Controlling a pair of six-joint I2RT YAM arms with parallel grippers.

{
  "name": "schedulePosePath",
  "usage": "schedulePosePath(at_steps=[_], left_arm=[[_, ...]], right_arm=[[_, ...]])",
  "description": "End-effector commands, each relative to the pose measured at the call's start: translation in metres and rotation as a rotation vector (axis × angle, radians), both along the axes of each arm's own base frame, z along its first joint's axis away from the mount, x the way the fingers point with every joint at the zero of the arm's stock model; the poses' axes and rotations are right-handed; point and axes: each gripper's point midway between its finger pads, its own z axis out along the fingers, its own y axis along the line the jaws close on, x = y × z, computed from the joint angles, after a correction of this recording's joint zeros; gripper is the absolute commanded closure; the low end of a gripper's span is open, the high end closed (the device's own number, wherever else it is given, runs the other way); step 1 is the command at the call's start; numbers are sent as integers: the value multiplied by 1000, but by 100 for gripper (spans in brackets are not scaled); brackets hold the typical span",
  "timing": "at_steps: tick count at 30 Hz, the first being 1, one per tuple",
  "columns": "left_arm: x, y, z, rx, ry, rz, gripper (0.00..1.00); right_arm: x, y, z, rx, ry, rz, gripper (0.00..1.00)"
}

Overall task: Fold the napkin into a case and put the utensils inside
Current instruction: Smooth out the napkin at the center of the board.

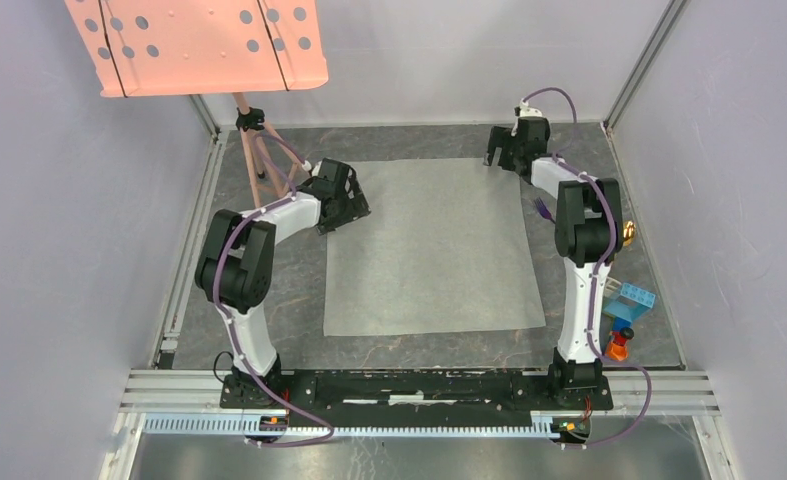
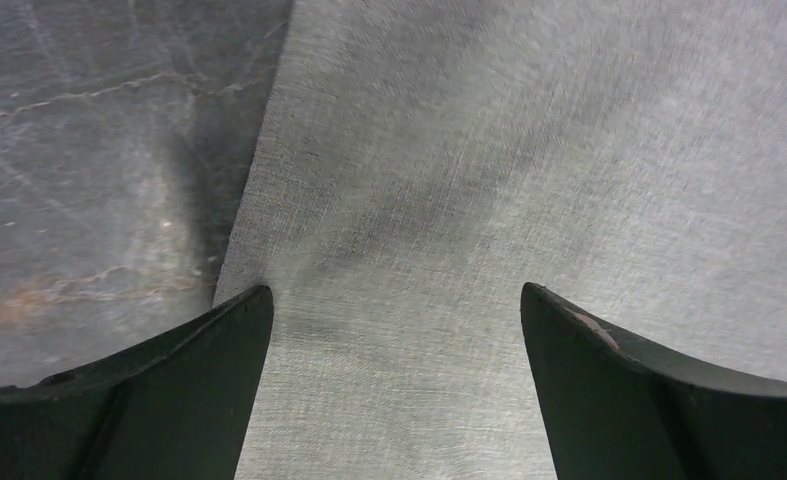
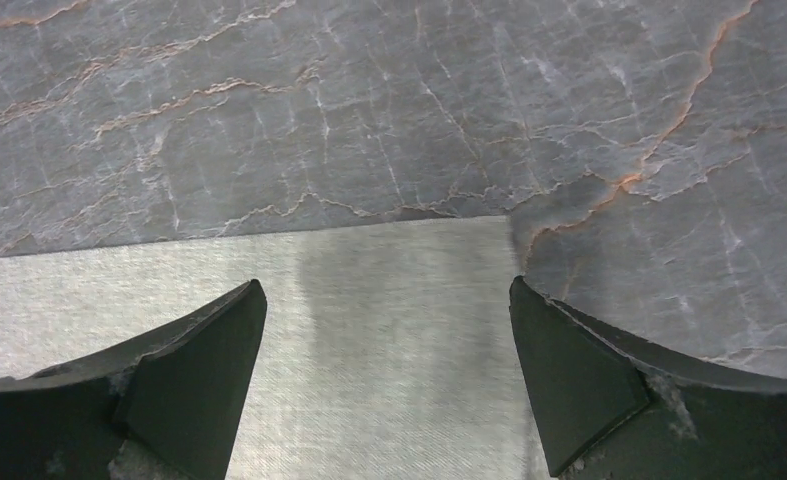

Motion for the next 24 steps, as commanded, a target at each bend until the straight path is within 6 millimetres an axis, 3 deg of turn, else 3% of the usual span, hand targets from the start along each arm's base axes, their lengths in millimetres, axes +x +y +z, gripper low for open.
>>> schedulePosePath(at_steps=[1, 3, 6, 8, 10, 13, 15, 18, 21, 24], left_arm=[[-18, 15, 25, 87, 2, -93, 0], [-28, 2, 46, 13, -25, -140, 0], [-56, -18, 70, -98, -51, -189, 0], [-81, -36, 73, -184, -33, -251, 0], [-109, -53, 69, -251, 16, -303, 0], [-147, -79, 62, -285, 44, -385, 0], [-170, -88, 52, -276, 63, -414, 0], [-188, -87, 31, -284, 85, -405, 0], [-195, -68, 8, -216, 112, -352, 0], [-204, -43, -7, -115, 137, -311, 0]], right_arm=[[8, 10, 71, -94, -60, 62, 2], [-8, 12, 103, -141, -46, 39, 2], [-59, 37, 133, -129, 2, 56, 2], [-101, 60, 135, -79, 21, 115, 2], [-147, 81, 121, 21, 58, 193, 2], [-208, 90, 102, 99, 99, 246, 2], [-240, 84, 91, 101, 122, 254, 2], [-280, 54, 74, 2, 170, 203, 2], [-308, 25, 75, -86, 191, 134, 2], [-343, -11, 70, -127, 283, -70, 2]])
